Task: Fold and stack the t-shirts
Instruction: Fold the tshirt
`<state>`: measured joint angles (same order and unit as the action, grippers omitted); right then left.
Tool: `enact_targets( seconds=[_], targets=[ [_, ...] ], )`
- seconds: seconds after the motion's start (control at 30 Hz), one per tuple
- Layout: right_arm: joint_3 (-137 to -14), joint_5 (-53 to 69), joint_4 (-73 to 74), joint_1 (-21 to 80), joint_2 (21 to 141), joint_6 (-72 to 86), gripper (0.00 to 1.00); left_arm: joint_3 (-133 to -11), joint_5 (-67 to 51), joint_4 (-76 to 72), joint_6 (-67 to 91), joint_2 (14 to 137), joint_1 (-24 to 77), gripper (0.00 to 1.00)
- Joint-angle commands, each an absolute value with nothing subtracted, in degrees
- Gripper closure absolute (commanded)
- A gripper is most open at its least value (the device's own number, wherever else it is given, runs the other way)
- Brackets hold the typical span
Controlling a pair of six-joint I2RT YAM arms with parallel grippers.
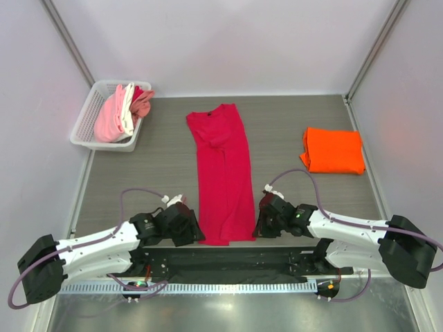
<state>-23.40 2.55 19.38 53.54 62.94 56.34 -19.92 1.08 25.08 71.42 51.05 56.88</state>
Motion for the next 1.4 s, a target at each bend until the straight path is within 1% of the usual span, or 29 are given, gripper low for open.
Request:
enact_targets(
  seconds=[0.0, 0.17, 0.27, 0.3, 0.4, 0.63, 0.8, 0.93, 1.03, 1.07, 1.13, 1.17, 1.23, 1.27, 1.3, 1.33, 1.37],
  targets=[
    [-23.3, 1.4, 21.1, 54.0, 62.7, 56.6, 0.99, -18.5, 2.0, 21.3, 73.5, 51.4, 57.5, 0.50],
    [-23.6, 1.7, 22.4, 54.1, 60.7, 56.3, 0.99, -18.2, 1.1, 17.8, 74.9, 53.5, 58.7, 0.59],
    [-24.3, 0.6, 25.3, 54.1, 58.9, 55.9, 0.99, -18.4, 1.1, 14.4, 76.1, 54.4, 60.5, 0.69],
    [-24.6, 0.3, 27.0, 54.1, 58.5, 55.9, 0.99, -18.4, 1.1, 13.9, 76.5, 54.4, 61.6, 0.79],
    [-25.4, 0.3, 29.0, 54.0, 56.6, 55.1, 0.99, -19.0, 2.4, 12.8, 78.7, 54.1, 64.9, 1.00],
    [-29.3, -3.4, 36.0, 54.1, 52.4, 54.1, 0.99, -21.6, 6.2, 12.7, 83.3, 51.9, 72.5, 1.00],
    [-32.8, -5.9, 38.3, 54.1, 50.0, 53.4, 0.99, -21.5, 6.5, 11.5, 84.3, 51.5, 72.9, 1.00],
    [-36.1, -8.6, 38.8, 54.0, 51.9, 51.6, 0.99, -21.7, 8.6, 12.0, 84.5, 47.8, 71.6, 1.00],
    [-40.1, -12.3, 38.9, 53.1, 54.5, 50.4, 0.99, -24.2, 7.4, 15.8, 81.4, 46.5, 66.6, 1.00],
    [-42.3, -12.9, 38.8, 52.7, 56.8, 49.2, 0.99, -25.2, 6.6, 18.6, 80.3, 46.1, 63.0, 1.00],
    [-44.7, -14.5, 38.2, 50.4, 59.5, 47.8, 0.99, -28.5, 5.7, 20.7, 76.2, 46.1, 58.6, 1.00],
    [-47.1, -14.5, 37.7, 49.3, 62.1, 46.0, 0.99, -29.7, 4.7, 23.3, 74.9, 46.8, 53.4, 1.00],
    [-50.3, -12.1, 35.0, 44.6, 65.3, 44.1, 0.99, -32.1, 2.0, 23.4, 71.0, 48.1, 47.5, 1.00],
    [-51.3, -10.6, 33.8, 42.3, 68.4, 42.0, 0.99, -32.6, -1.7, 22.5, 70.2, 50.1, 42.0, 1.00],
    [-52.5, -9.3, 32.0, 38.6, 70.1, 41.1, 0.99, -33.2, -3.1, 21.6, 69.3, 51.5, 39.7, 1.00],
    [-55.3, -7.3, 31.3, 36.9, 71.8, 40.3, 0.99, -34.7, -4.2, 19.6, 68.0, 53.3, 35.6, 1.00],
    [-56.9, -7.0, 30.8, 35.7, 75.5, 38.8, 0.99, -35.8, -6.3, 18.6, 67.2, 57.2, 34.1, 1.00]
  ],
)
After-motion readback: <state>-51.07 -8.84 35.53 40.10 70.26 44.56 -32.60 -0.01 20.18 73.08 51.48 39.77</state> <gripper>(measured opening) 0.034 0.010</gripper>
